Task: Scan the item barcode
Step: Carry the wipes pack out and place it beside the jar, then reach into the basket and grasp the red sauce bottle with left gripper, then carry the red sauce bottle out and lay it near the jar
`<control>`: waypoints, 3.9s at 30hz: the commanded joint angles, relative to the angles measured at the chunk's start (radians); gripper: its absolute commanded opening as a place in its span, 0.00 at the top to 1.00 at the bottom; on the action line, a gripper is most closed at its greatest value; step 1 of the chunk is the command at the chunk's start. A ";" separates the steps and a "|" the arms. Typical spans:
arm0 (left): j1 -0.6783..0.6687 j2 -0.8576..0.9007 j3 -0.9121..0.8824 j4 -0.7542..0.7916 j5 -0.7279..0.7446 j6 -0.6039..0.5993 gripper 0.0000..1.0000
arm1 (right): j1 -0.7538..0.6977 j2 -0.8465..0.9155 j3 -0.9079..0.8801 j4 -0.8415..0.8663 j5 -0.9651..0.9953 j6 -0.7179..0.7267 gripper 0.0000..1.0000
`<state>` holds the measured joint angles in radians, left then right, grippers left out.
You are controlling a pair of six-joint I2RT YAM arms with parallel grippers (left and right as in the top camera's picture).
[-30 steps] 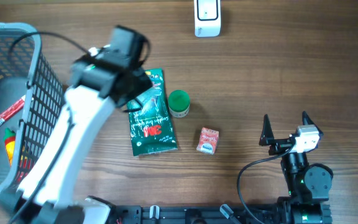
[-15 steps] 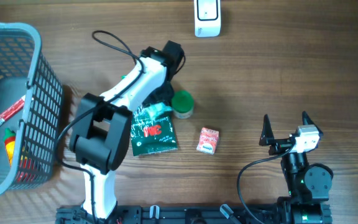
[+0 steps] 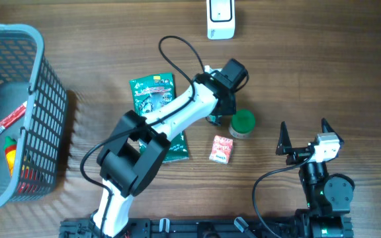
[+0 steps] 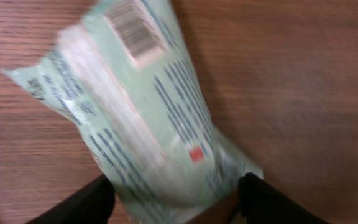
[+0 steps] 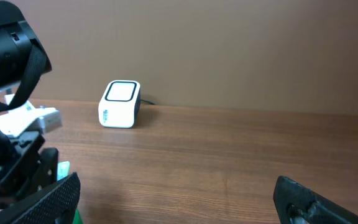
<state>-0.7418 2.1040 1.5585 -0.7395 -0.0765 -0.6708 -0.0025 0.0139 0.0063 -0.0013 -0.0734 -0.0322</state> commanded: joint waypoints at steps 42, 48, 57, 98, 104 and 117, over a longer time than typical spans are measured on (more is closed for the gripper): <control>1.571 -0.456 -0.107 -0.472 -0.151 0.350 0.00 | 0.005 -0.003 -0.001 0.002 0.014 -0.018 0.00; 1.571 -0.332 -0.206 -0.418 -0.152 0.354 0.00 | 0.005 -0.003 -0.001 0.002 0.014 -0.018 0.00; 1.571 -0.243 -0.338 -0.289 -0.163 0.327 0.00 | 0.005 -0.003 -0.001 0.002 0.014 -0.018 0.00; 1.040 -0.987 0.173 -0.198 0.687 0.301 0.49 | 0.005 -0.003 -0.001 0.002 0.013 -0.018 0.00; 0.651 -0.859 0.076 -0.302 0.451 0.330 0.49 | 0.005 -0.003 -0.001 0.002 0.013 -0.018 0.00; 0.270 -0.329 -0.129 -0.161 0.422 0.320 0.50 | 0.005 -0.003 -0.001 0.002 0.013 -0.018 0.00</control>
<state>-0.4297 1.6852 1.4361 -0.9302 0.3515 -0.3565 -0.0025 0.0139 0.0063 -0.0013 -0.0731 -0.0326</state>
